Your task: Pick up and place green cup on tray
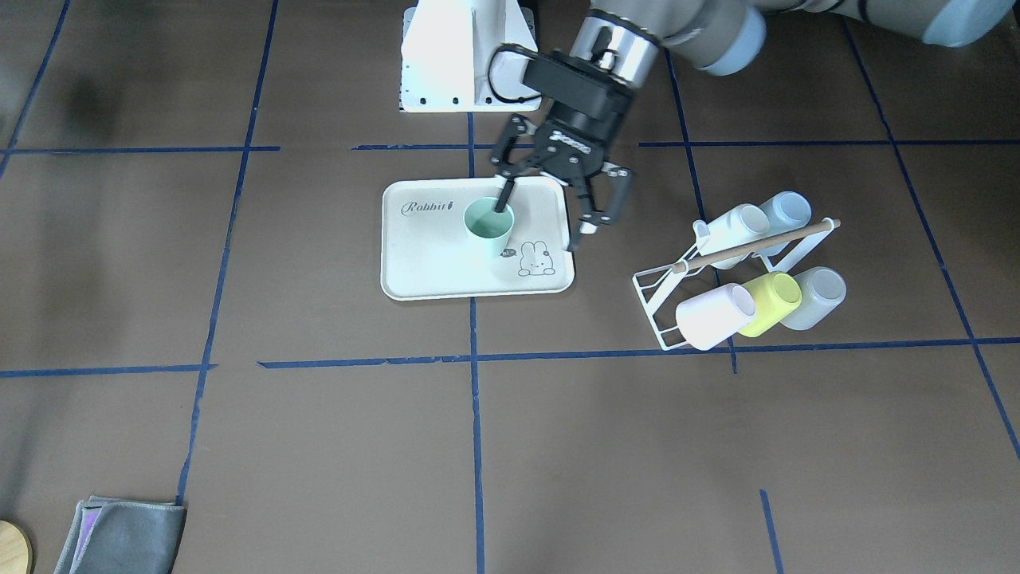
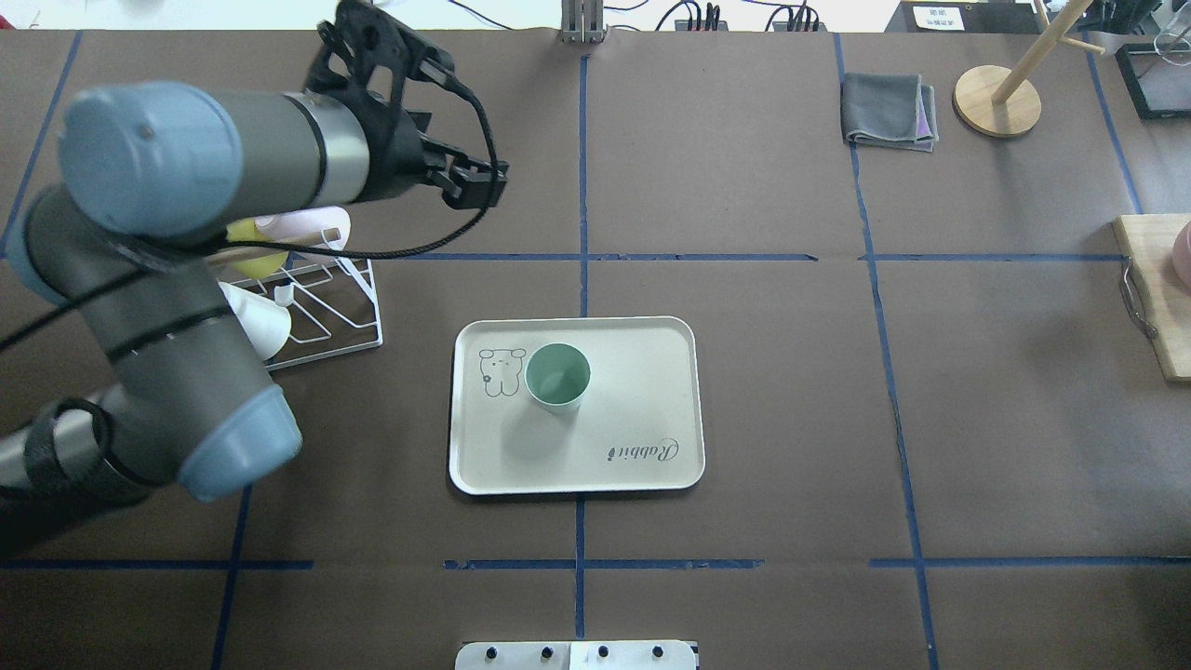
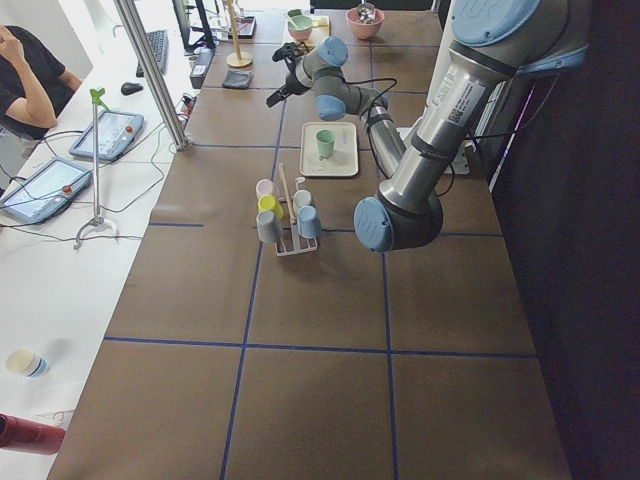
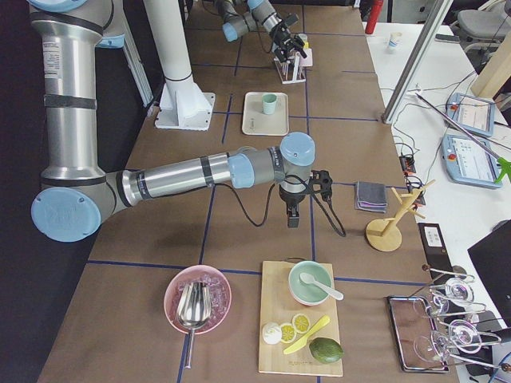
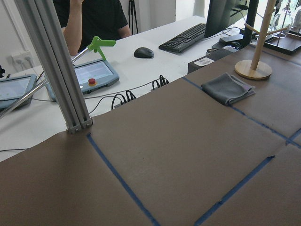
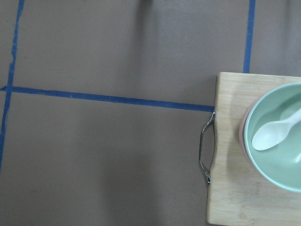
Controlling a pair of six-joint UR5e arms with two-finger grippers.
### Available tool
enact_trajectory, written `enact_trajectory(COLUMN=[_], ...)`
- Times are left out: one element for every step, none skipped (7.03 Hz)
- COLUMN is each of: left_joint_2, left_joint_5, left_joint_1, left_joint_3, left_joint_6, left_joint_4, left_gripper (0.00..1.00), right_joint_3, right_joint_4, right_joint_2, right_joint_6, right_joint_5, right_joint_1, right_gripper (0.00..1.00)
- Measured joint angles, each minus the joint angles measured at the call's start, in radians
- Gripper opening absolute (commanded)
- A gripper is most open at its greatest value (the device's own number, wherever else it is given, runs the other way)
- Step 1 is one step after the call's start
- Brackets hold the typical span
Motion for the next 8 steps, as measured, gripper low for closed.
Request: enact_trajectory(left_joint_2=[0.026,0.061,0.104,0.139,0.155,0.161,0.163,0.179], left_joint_5=[-0.241,-0.45,-0.553,-0.594,-0.608,-0.613,-0.614,-0.617], left_joint_1=[-0.163,-0.321,-0.428,-0.507,-0.567,-0.61,-0.645,-0.683], left_joint_3=[0.016,0.057,0.095,0.137,0.173,0.204,0.242,0.293], left_joint_6=[0.025,0.108,0.23,0.369,0.499,0.604,0.675,0.743], left_joint_4=[0.092,0.151,0.185,0.232,0.315,0.422,0.508,0.548], left_gripper=[0.98,0.98,0.99,0.99,0.99,0.99,0.99,1.0], right_joint_3=[-0.017,-0.045,-0.07,-0.102,-0.132,-0.15,-0.164,-0.182], right_joint_4=[-0.001,-0.001,-0.001,0.001,0.002,0.003,0.004,0.005], right_joint_2=[-0.009,-0.012,-0.016,-0.019,-0.023,-0.024,-0.021,-0.016], right_joint_6=[-0.057,-0.127,-0.176,-0.214,-0.239,-0.247,-0.248,-0.249], right_joint_5=[0.0,-0.001,-0.003,-0.002,0.002,0.002,0.001,-0.001], right_joint_1=[0.036,0.073,0.093,0.109,0.124,0.132,0.134,0.135], right_gripper=[1.0,1.0,1.0,1.0,1.0,1.0,1.0,1.0])
